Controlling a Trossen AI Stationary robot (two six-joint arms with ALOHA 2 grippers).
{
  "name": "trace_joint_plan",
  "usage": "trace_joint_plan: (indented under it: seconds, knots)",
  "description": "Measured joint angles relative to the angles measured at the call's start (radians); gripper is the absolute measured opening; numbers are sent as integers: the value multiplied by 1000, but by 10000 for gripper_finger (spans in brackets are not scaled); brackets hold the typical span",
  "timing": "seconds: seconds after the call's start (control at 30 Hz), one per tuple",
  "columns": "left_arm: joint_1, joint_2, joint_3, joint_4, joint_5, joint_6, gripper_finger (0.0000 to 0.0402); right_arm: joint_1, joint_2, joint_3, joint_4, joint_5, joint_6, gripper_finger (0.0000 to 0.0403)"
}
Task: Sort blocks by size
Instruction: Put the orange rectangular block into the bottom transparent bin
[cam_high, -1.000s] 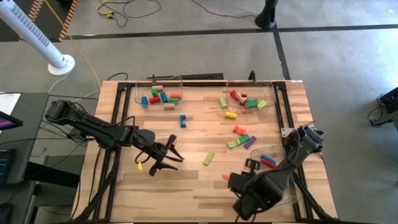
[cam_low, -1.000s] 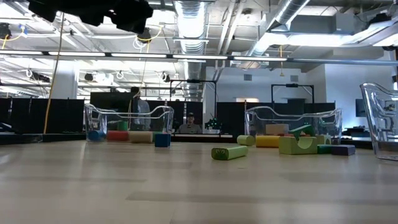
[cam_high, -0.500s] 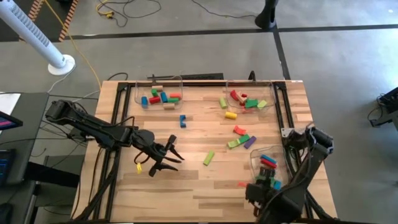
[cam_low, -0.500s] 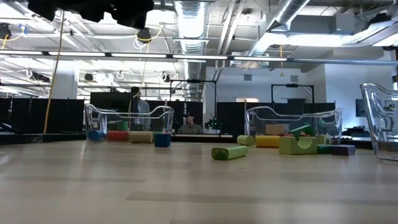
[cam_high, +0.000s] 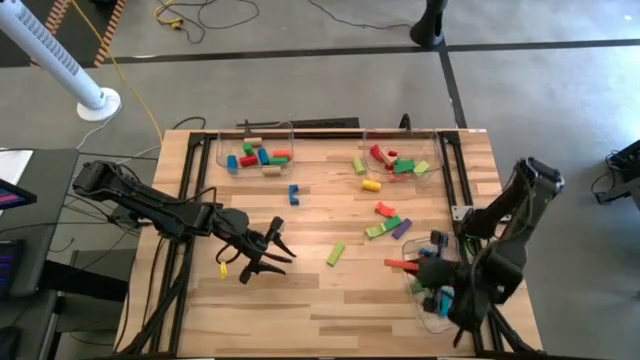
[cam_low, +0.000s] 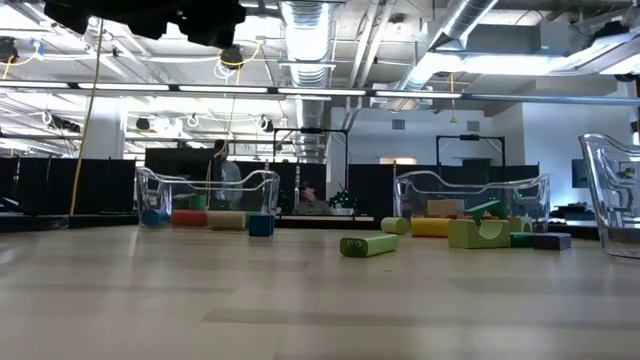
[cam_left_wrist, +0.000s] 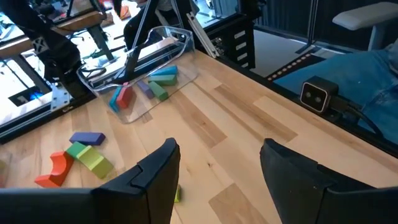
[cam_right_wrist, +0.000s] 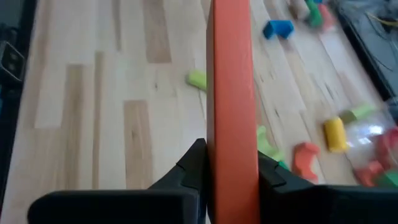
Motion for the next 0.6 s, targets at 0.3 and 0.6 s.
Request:
trace_joint_plan:
  seconds: [0.3, 0.6]
  knots:
    - [0, 0, 0, -2, -19, -7, 213, 8, -245, -321, 169, -122, 106, 84]
    - [0, 0, 0, -2, -22, -43, 213, 99, -332, -520, 254, -252, 406, 84]
